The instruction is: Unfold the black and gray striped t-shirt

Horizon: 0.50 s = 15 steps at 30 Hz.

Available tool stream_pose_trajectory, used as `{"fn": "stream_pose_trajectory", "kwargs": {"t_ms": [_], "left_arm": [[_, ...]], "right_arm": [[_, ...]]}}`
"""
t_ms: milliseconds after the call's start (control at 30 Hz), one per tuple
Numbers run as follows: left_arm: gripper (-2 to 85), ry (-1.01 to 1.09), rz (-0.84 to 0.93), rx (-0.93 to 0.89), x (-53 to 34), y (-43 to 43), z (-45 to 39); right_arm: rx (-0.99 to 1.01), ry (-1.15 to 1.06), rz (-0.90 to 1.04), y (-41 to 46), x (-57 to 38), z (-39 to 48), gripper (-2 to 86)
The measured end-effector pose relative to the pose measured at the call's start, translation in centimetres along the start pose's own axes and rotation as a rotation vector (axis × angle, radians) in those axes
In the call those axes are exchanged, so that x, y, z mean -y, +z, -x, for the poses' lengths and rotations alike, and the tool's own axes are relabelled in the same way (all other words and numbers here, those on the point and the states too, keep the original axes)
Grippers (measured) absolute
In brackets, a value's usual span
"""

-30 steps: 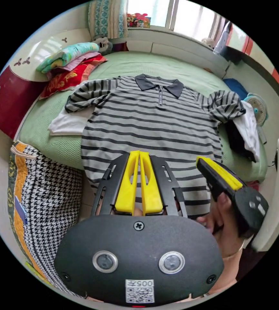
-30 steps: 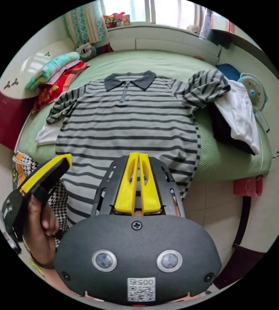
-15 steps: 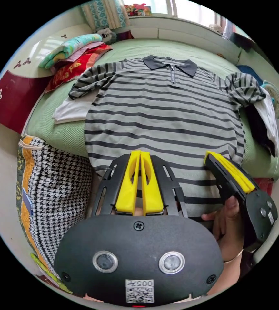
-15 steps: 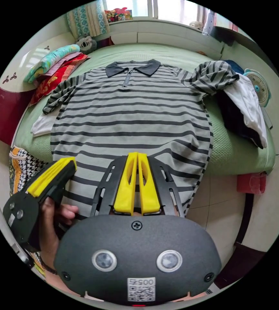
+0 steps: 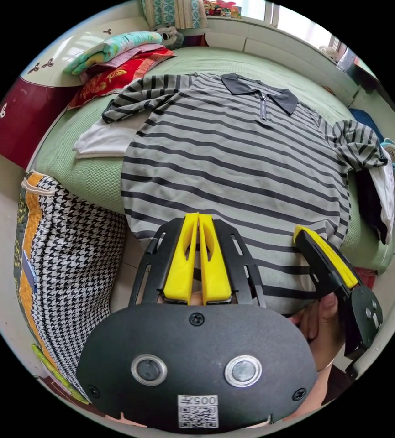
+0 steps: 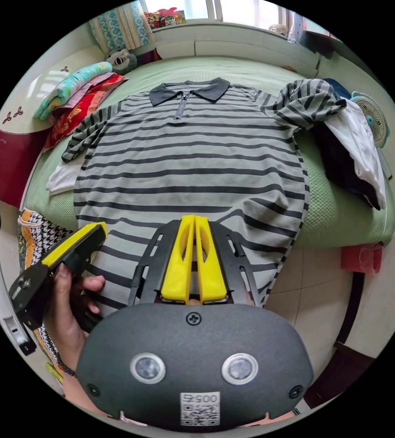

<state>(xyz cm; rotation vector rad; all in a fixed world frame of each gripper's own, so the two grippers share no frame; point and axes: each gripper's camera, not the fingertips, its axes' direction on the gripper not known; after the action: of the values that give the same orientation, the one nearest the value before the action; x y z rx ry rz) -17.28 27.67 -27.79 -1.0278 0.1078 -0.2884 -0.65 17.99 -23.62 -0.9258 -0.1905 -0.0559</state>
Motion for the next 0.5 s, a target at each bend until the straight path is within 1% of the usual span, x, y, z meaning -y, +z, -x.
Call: {"fn": "stream_pose_trajectory", "kwargs": {"t_ms": [133, 367, 500], "left_arm": [[-0.3, -0.006, 0.018, -0.033, 0.4, 0.4, 0.3], [-0.4, 0.015, 0.028, 0.016, 0.7, 0.7, -0.5], [-0.4, 0.009, 0.036, -0.009, 1.1, 1.0, -0.2]], "right_arm": [[0.021, 0.014, 0.003, 0.0, 0.0, -0.4, -1.2], [0.026, 0.015, 0.005, 0.1, -0.1, -0.6, -1.2], [0.022, 0.013, 0.004, 0.1, 0.0, -0.5, -1.2]]}}
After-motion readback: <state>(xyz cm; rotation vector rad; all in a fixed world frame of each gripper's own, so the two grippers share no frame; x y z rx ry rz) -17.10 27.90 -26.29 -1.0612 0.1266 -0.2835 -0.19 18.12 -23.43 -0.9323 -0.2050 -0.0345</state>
